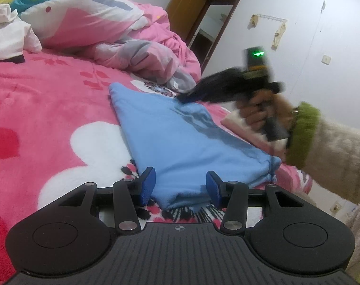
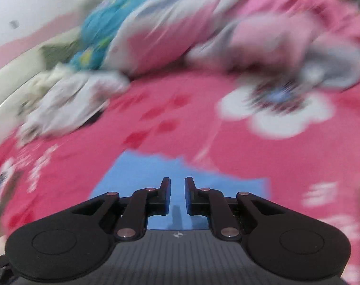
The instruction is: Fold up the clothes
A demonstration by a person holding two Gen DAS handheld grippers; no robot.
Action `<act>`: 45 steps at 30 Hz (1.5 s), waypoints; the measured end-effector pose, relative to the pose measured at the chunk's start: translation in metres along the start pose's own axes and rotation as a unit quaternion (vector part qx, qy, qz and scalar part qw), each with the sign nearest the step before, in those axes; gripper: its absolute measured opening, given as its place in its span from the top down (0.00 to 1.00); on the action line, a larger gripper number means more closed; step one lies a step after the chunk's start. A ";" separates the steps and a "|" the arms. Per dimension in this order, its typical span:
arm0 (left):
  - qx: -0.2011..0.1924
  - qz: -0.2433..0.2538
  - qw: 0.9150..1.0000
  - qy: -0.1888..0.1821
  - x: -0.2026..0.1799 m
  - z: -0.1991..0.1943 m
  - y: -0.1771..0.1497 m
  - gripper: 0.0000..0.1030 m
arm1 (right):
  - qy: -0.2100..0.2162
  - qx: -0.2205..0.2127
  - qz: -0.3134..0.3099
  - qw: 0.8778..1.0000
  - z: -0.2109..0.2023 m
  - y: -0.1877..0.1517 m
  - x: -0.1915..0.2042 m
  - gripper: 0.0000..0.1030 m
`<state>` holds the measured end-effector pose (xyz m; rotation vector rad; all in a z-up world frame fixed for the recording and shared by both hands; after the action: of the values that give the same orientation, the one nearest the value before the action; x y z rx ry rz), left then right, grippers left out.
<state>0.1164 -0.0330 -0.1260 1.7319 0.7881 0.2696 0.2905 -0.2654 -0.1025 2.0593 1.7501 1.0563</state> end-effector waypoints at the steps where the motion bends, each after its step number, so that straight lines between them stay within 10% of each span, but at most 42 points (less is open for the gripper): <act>1: 0.000 0.000 1.000 0.000 0.000 -0.001 0.000 0.54 | -0.011 0.017 0.004 1.000 0.015 -0.001 -0.003 0.93; 4: -0.001 -0.001 1.000 -0.002 0.000 -0.002 -0.001 0.54 | -0.093 -0.036 0.091 0.991 0.011 0.024 -0.035 0.96; 7: -0.001 -0.005 1.000 -0.007 0.001 -0.003 -0.001 0.54 | -0.026 -0.048 0.021 0.998 -0.014 0.025 0.016 0.95; 11: -0.002 -0.006 1.000 -0.009 0.001 -0.004 -0.001 0.54 | 0.153 0.101 -0.044 0.982 -0.001 -0.017 0.103 0.95; 14: -0.002 0.003 1.000 -0.003 -0.001 -0.006 -0.003 0.54 | 0.136 0.152 -0.019 0.979 0.052 -0.025 0.112 0.95; 17: -0.002 0.009 1.000 0.001 -0.003 -0.008 -0.004 0.54 | 0.047 0.072 0.078 0.993 0.075 0.017 0.072 0.99; 21: -0.004 0.003 1.000 -0.001 -0.002 -0.008 -0.003 0.54 | 0.029 -0.035 0.099 0.994 0.000 0.049 0.049 0.97; 28: -0.006 -0.010 1.000 -0.001 0.001 -0.011 -0.003 0.54 | 0.071 -0.002 0.032 0.997 -0.118 -0.044 0.040 0.90; 33: 0.000 -0.012 1.000 0.015 0.000 -0.014 -0.001 0.53 | -0.050 0.070 0.024 0.996 -0.138 -0.145 -0.026 0.87; 37: 0.002 -0.006 0.999 0.046 -0.003 -0.025 0.007 0.53 | -0.071 -0.028 0.122 0.990 -0.190 -0.143 -0.061 0.86; 45: 0.026 0.084 0.994 0.066 -0.042 -0.011 0.022 0.53 | 0.001 -0.080 -0.009 0.997 -0.183 -0.157 0.012 0.86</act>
<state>0.0870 -0.0532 -0.0928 1.8469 0.7504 0.4860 0.0522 -0.2624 -0.0626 1.9431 1.6258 1.1529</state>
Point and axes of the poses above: each gripper's, at about its wrist camera, not at the fingertips, and z roughly the way its jaws point, x to its left, y to its top, the point moved 10 cm from there along z, roughly the way its jaws point, and after that the axes turned 13 degrees about z, right-handed, at the moved point
